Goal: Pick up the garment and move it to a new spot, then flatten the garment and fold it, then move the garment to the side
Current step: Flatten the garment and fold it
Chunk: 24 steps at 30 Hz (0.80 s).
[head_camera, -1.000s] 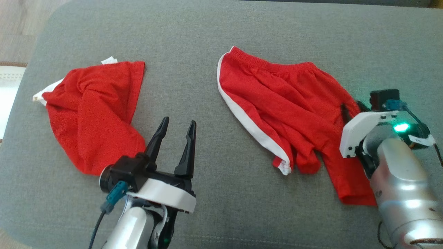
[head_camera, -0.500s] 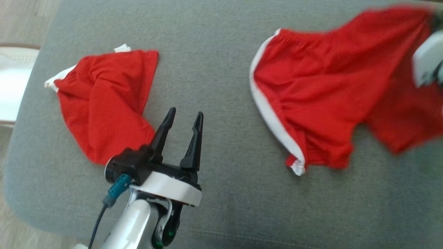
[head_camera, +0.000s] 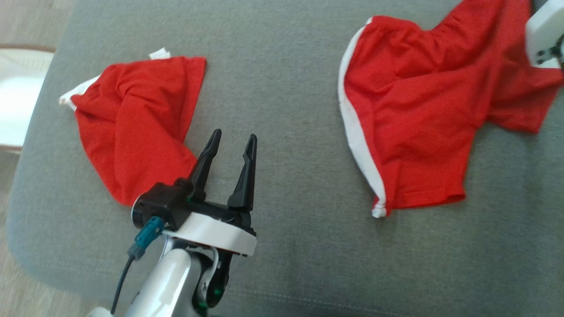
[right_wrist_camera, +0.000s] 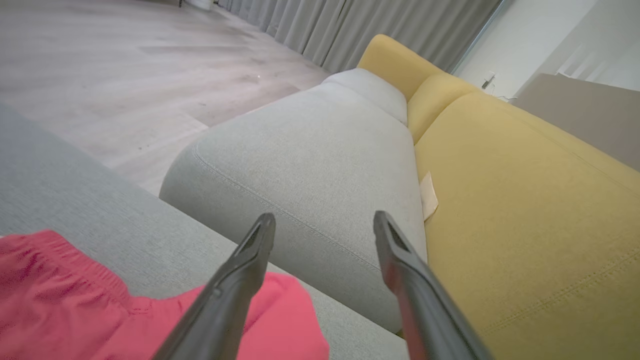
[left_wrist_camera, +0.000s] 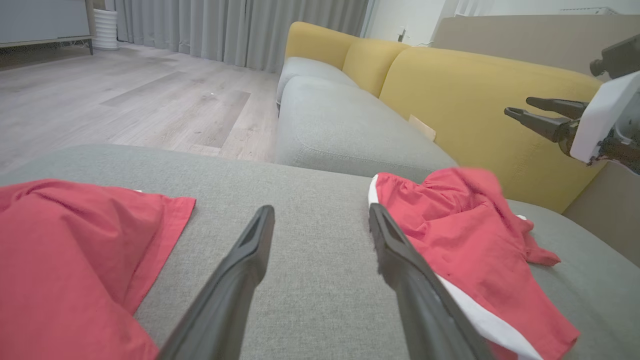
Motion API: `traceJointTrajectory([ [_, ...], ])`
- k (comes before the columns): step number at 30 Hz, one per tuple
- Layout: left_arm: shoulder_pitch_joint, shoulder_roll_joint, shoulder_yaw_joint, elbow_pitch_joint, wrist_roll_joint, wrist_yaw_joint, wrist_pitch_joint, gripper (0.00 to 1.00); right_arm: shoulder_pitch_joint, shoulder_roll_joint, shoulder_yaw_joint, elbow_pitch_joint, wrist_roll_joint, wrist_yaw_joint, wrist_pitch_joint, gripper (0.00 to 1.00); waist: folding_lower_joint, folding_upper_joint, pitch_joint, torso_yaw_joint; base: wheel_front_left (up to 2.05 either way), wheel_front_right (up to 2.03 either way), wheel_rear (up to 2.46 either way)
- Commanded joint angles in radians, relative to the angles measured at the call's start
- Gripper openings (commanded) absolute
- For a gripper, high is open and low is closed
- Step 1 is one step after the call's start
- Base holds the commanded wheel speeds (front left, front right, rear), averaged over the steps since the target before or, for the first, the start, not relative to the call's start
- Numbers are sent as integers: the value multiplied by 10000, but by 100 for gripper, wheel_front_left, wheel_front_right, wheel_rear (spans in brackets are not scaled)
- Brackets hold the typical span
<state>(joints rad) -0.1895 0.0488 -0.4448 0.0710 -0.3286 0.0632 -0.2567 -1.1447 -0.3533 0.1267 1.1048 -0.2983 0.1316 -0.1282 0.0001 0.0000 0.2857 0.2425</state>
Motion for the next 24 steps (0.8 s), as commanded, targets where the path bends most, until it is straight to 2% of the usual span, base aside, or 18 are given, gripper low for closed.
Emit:
traceJointTrajectory([
  [1,-247,15,327,-314,-15,42,-51,100,-34,158,48,-242,162,-9,-245,100,-1,0,-180,-184,0,0,0],
  [7,-69,14,587,-339,116,76,-51,100,773,949,-376,-192,1365,-9,-1067,100,-1,0,-762,-841,0,0,0],
  [11,124,14,804,-318,212,79,-51,100,1777,1571,-433,-795,2296,-9,-1288,100,-1,0,-1200,-1274,0,0,0],
  [18,578,14,1082,-290,223,137,-51,100,4904,2634,-401,-3484,3740,-9,-1332,100,-1,0,-1959,-1739,0,0,0],
  [24,947,14,1249,-294,262,130,-51,100,7715,3003,-123,-5824,4396,-9,-1334,100,-1,0,-2346,-1908,0,0,0],
])
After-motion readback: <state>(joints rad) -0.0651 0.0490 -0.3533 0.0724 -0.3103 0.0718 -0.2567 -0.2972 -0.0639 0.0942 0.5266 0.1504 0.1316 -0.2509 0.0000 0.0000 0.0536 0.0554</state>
